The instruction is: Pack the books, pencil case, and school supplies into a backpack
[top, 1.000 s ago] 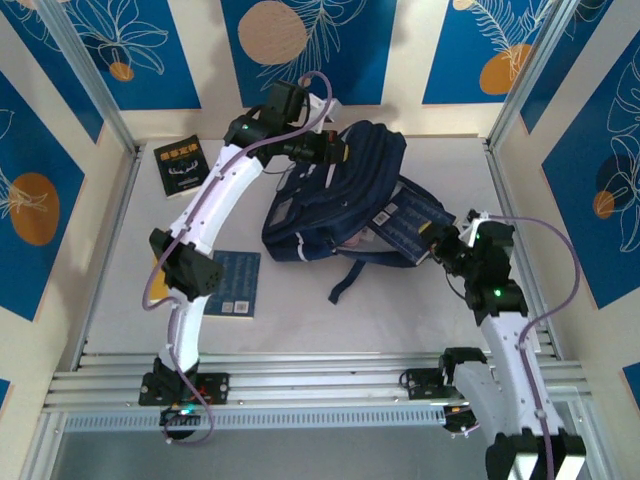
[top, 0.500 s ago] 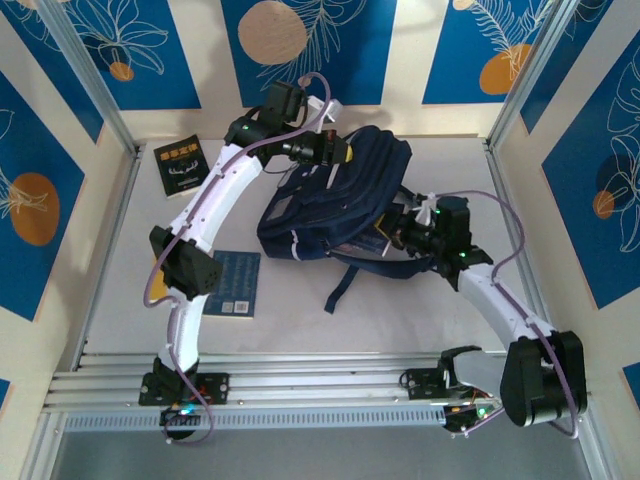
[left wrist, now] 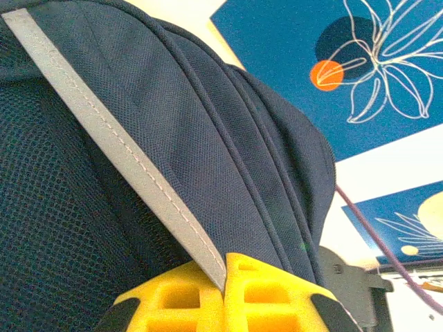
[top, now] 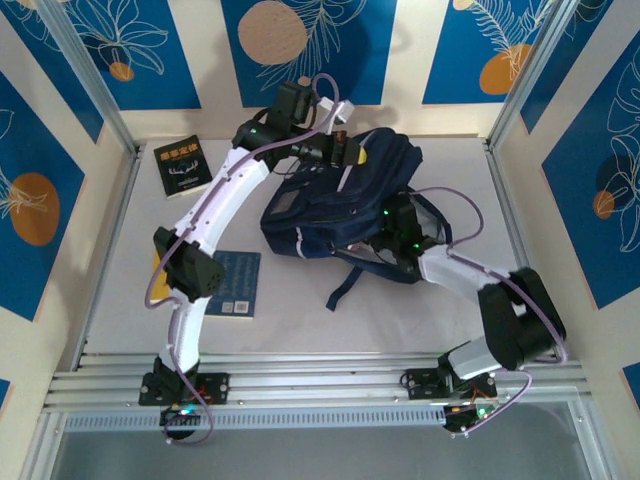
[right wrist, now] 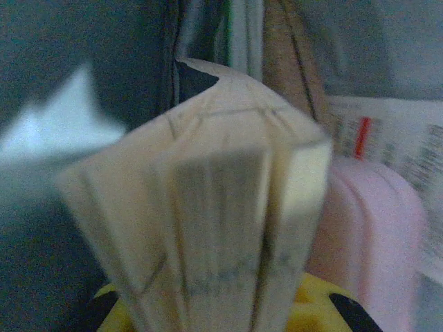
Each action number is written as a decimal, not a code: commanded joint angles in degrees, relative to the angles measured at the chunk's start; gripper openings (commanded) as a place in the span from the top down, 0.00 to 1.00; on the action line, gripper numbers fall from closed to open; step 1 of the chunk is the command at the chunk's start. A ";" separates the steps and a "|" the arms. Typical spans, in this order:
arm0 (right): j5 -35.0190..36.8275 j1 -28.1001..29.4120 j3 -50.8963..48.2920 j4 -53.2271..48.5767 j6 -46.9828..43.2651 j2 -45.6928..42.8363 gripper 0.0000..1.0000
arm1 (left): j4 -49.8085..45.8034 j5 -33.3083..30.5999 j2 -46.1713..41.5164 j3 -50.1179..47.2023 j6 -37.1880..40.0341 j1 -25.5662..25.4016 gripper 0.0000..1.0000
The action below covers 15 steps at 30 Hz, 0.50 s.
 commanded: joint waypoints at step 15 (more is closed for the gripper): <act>1.87 -0.10 16.37 3.99 2.72 18.48 0.11 | 5.36 2.94 -3.04 2.23 5.41 2.69 1.00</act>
